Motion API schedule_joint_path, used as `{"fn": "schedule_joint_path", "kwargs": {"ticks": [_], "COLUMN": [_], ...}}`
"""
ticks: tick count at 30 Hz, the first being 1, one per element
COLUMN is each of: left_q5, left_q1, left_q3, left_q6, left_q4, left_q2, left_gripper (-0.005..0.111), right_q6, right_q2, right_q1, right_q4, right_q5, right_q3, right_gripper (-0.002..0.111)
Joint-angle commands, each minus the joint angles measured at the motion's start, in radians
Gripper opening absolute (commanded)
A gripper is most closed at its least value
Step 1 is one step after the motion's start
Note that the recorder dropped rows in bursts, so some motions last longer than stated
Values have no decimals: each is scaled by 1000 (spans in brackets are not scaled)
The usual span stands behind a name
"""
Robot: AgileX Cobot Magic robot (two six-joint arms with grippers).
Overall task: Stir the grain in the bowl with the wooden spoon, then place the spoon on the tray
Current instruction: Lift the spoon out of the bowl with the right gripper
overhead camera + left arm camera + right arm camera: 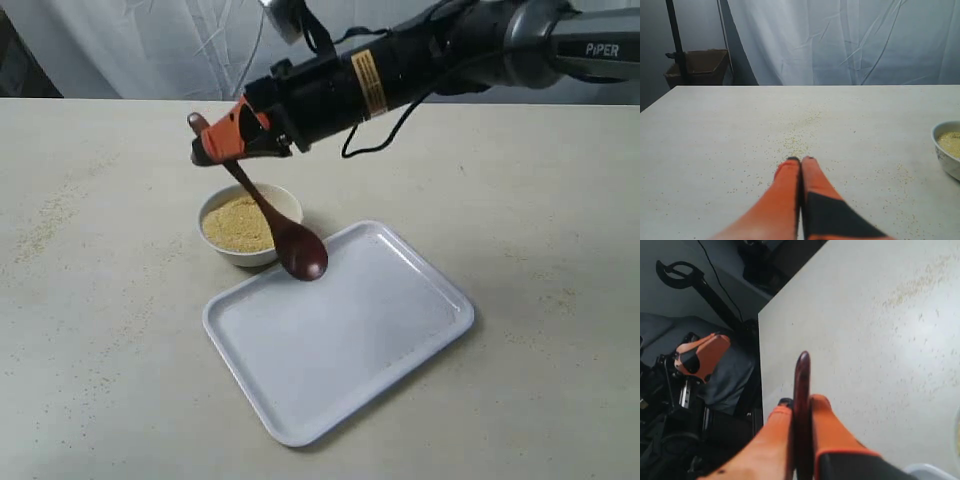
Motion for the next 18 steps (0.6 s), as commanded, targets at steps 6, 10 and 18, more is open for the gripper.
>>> {"fn": "schedule_joint_path", "kwargs": {"ticks": [6, 10, 18], "left_q5": [-1, -1, -1], "left_q1": [2, 2, 2], "left_q3": [2, 2, 2], "left_q6": [0, 0, 0], "left_q4": [3, 3, 3], "left_q2": [-4, -4, -4], "left_gripper": [0, 0, 0], "right_q6": [-9, -97, -221], "right_q2": [-57, -129, -169], "right_q1": [41, 41, 43], "right_q4": [5, 5, 5], "right_q5": [59, 412, 1203], "right_q3": [41, 41, 57], "right_gripper": [-1, -1, -1]}}
